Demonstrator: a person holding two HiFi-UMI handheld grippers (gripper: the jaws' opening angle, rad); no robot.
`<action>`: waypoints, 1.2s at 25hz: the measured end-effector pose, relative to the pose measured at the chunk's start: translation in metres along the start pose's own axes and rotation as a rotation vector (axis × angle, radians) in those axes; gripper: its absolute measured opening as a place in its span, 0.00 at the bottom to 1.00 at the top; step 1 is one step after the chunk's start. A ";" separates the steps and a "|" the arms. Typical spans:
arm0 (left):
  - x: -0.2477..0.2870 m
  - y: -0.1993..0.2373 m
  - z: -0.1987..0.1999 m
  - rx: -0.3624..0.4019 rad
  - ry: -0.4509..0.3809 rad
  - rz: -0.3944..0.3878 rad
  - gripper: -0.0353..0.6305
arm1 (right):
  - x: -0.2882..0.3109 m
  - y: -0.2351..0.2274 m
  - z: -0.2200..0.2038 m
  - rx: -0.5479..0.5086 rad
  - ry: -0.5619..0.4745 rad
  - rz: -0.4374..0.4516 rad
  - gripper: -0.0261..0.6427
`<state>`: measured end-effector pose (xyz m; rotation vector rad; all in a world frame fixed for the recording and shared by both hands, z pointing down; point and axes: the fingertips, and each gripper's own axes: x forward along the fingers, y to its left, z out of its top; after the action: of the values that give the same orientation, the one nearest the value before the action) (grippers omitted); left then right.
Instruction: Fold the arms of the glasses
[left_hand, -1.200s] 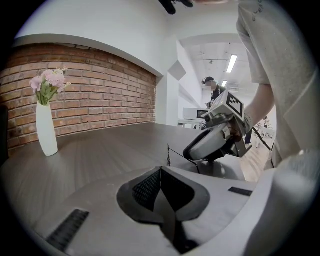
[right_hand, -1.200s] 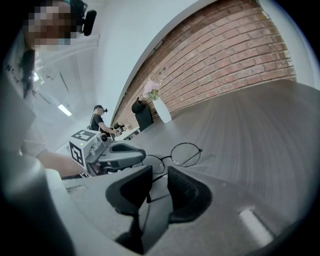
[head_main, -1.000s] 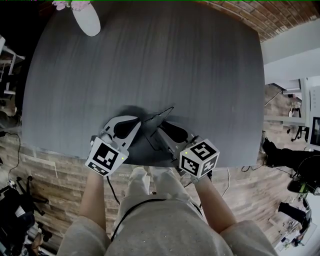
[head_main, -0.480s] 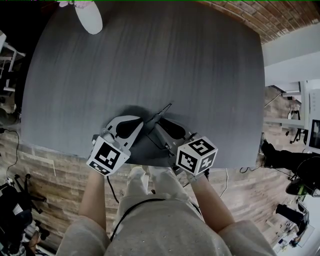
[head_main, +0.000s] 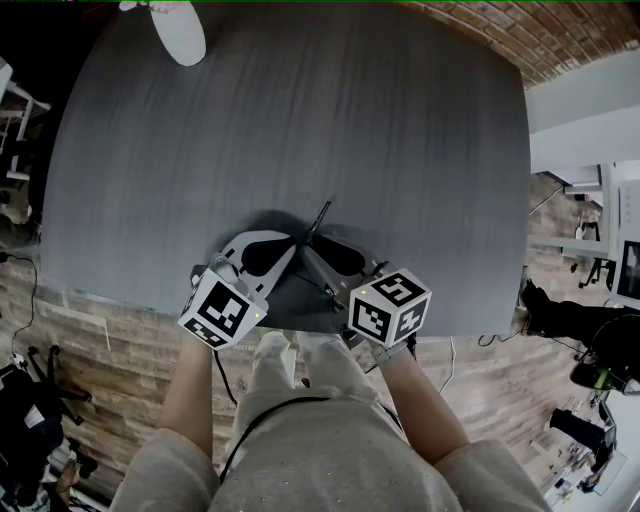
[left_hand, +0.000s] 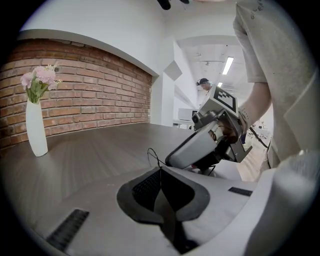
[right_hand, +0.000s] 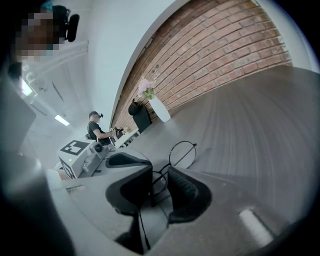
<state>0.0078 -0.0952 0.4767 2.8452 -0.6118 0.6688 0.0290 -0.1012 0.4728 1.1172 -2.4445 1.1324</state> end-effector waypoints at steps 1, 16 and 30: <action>0.001 -0.001 0.000 0.001 0.001 -0.004 0.05 | 0.000 0.000 0.000 -0.002 0.004 0.003 0.18; 0.004 0.006 -0.005 0.033 0.050 -0.014 0.05 | -0.017 0.008 0.009 -0.042 0.016 0.069 0.19; 0.007 0.008 -0.007 0.051 0.071 -0.024 0.05 | -0.105 0.008 -0.062 0.076 0.051 -0.071 0.16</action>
<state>0.0073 -0.1030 0.4861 2.8560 -0.5570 0.7892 0.0882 0.0052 0.4598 1.1726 -2.3225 1.2258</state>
